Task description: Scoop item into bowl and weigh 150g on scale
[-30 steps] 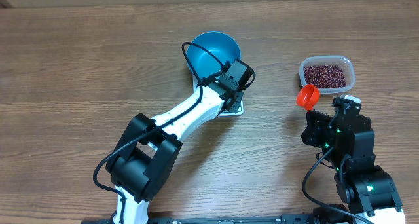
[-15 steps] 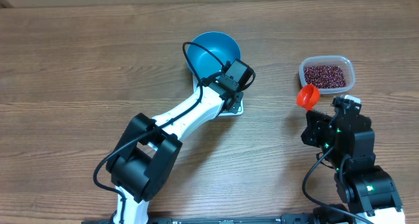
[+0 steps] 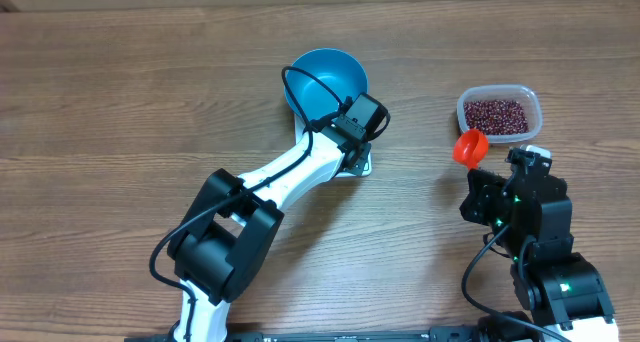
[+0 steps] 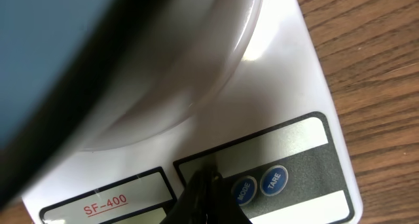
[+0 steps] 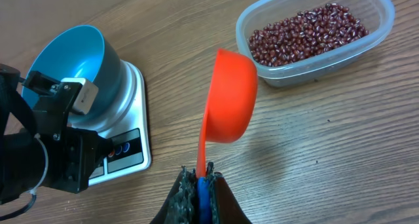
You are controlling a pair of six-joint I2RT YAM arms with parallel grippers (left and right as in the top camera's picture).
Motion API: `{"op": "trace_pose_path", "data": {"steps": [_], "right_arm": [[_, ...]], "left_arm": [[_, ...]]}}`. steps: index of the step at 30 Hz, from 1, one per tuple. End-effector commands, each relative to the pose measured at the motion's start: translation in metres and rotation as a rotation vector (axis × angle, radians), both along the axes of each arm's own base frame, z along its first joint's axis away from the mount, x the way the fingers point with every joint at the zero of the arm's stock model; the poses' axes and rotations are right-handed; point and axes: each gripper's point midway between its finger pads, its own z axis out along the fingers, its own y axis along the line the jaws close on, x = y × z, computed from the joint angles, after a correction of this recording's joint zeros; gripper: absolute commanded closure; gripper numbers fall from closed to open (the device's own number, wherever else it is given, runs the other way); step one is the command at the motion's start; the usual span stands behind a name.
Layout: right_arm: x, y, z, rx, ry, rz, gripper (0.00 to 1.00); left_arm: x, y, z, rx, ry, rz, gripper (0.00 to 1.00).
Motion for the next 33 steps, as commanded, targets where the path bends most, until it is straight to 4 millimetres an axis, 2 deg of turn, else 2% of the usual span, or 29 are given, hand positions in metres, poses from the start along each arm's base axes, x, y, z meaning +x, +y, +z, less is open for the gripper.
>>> {"op": "trace_pose_path", "data": {"steps": [1,18,26,33], "right_arm": [[0.002,-0.003,0.007,-0.008,-0.022,-0.010,0.96],[0.001,-0.003,0.005,-0.010,-0.010,-0.010,0.96],[0.001,-0.003,0.005,-0.010,-0.010,-0.010,0.96],[0.001,-0.003,0.005,-0.010,-0.009,-0.010,0.96]], "left_arm": [[-0.004,0.000,-0.011,0.027,0.017,-0.023,0.96],[-0.013,0.002,-0.015,0.028,0.064,-0.032,0.96],[-0.017,-0.004,-0.016,-0.004,0.085,-0.041,0.96],[-0.015,-0.004,-0.015,-0.005,0.076,-0.040,0.96]]}}
